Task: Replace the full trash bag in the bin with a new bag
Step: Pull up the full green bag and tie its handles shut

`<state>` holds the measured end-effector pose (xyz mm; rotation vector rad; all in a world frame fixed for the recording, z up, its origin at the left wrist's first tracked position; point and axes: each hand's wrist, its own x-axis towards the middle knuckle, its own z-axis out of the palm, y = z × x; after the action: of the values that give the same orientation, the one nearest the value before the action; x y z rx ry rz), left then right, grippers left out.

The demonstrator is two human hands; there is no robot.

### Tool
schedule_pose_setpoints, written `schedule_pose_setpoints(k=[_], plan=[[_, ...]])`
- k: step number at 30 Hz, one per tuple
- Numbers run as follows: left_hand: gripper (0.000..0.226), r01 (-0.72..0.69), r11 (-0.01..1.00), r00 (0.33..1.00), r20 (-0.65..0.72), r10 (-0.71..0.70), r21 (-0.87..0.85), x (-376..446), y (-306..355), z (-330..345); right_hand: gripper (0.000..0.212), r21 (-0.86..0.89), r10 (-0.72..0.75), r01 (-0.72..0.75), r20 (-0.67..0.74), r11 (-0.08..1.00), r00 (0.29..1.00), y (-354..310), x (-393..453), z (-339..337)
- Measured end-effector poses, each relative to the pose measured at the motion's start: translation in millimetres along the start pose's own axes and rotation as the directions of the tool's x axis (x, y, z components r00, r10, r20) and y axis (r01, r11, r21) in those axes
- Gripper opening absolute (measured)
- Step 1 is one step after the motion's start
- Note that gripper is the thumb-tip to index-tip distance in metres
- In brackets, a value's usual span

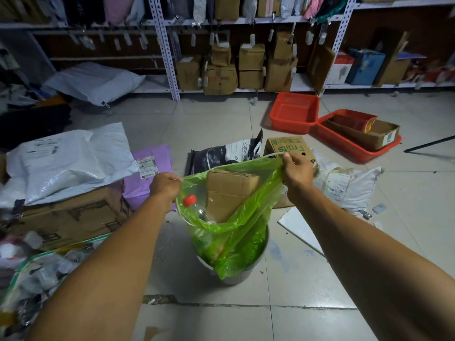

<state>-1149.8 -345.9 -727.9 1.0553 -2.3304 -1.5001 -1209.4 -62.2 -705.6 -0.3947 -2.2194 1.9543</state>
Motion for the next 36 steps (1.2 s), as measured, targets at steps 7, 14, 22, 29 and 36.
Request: schedule_pose_setpoints(k=[7,14,22,29,36], plan=[[0.026,0.102,0.994,0.963,0.256,-0.088,-0.042,-14.8,3.3,-27.8,0.009,0.030,0.116,-0.122,0.156,0.992,0.981,-12.8,-19.4,-3.1],[0.020,0.110,0.942,0.920,0.328,-0.217,0.317,-41.1,13.1,-48.8,0.013,-0.021,0.166,-0.166,0.245,0.986,0.955,-27.2,-43.9,-11.3],[0.018,0.133,0.933,0.890,0.374,-0.260,0.334,-71.1,19.9,-57.8,0.018,-0.180,0.150,-0.119,0.171,0.977,0.974,-37.9,-56.0,-22.4],[0.011,0.257,0.966,0.853,0.461,-0.246,0.039,-78.3,15.9,-57.4,0.020,-0.399,0.097,0.000,0.221,0.917,0.971,-38.1,-53.9,-19.6],[0.012,0.163,0.954,0.894,0.372,-0.251,0.252,-72.6,12.6,-67.7,0.017,-0.560,0.080,0.050,0.205,0.827,0.976,-34.9,-51.1,-18.2]])
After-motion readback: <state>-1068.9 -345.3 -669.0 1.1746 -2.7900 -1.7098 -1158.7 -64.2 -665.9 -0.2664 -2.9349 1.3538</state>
